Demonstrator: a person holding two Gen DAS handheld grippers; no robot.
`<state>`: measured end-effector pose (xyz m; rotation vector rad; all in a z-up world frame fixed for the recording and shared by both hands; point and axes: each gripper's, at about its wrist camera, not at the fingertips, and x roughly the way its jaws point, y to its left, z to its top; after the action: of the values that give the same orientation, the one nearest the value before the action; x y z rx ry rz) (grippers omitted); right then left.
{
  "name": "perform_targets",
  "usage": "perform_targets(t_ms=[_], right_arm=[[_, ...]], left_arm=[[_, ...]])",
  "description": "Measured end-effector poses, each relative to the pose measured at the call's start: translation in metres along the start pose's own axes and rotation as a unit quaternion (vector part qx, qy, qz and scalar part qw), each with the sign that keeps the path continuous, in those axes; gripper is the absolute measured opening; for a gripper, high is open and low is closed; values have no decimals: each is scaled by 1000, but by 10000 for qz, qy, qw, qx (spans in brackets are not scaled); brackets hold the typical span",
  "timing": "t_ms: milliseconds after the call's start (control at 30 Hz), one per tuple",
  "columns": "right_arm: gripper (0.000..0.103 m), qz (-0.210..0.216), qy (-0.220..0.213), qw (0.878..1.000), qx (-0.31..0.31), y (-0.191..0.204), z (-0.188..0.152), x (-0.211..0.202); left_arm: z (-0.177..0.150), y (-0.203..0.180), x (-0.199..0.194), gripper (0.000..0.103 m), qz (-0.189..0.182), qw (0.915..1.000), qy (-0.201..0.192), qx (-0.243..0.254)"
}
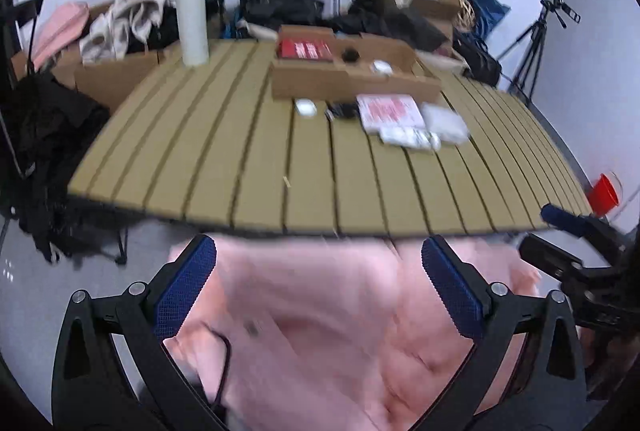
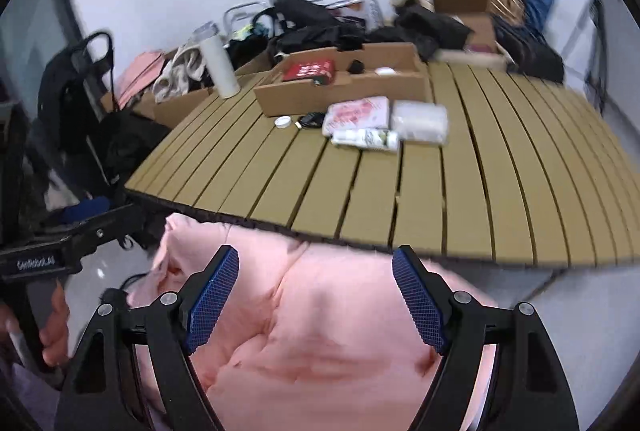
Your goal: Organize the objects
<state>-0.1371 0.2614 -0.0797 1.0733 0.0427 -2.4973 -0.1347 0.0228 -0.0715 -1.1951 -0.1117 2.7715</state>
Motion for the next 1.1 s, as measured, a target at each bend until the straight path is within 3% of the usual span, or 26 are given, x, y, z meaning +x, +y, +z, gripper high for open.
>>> perform_targets(t_ms=[100, 233, 400, 533, 567, 667, 733, 800, 833, 1000, 1100], right_arm=[[83, 173, -146, 9965, -800, 5, 34, 30], [83, 372, 84, 9869, -1566, 3, 84, 107], [83, 531, 438, 9711, -2287, 2, 131, 204], [83, 657, 688, 9613, -2587, 4, 155, 259], [83, 708, 761, 9582, -2664, 6, 156, 270], [75, 718, 948, 9510, -2854, 8, 154, 294], [63, 633, 1065, 9505, -2850, 6, 152, 308], [58, 860, 1054, 9560, -2600, -4, 152, 313], [54, 991, 1087, 9587, -2434, -9, 153, 315], [52, 918, 1016, 9624, -2346, -11, 151, 311], [51, 919, 901, 9629, -2374, -2, 154, 297]], left_arm=[[27, 13, 35, 101, -220, 9990, -34, 384], [66, 25, 102, 94, -857, 9939, 232, 651], [110, 34, 191, 86, -867, 9923, 470, 754], [128, 44, 238, 71, -825, 9936, 598, 496], [131, 45, 248, 62, -919, 9930, 604, 424], [131, 44, 268, 44, -880, 9925, 730, 424], [128, 41, 273, 42, -928, 9920, 741, 436], [124, 36, 272, 37, -870, 9923, 659, 578], [123, 34, 273, 25, -836, 9921, 686, 638], [124, 38, 270, 25, -812, 9923, 761, 535], [126, 42, 241, 25, -705, 9943, 622, 509]])
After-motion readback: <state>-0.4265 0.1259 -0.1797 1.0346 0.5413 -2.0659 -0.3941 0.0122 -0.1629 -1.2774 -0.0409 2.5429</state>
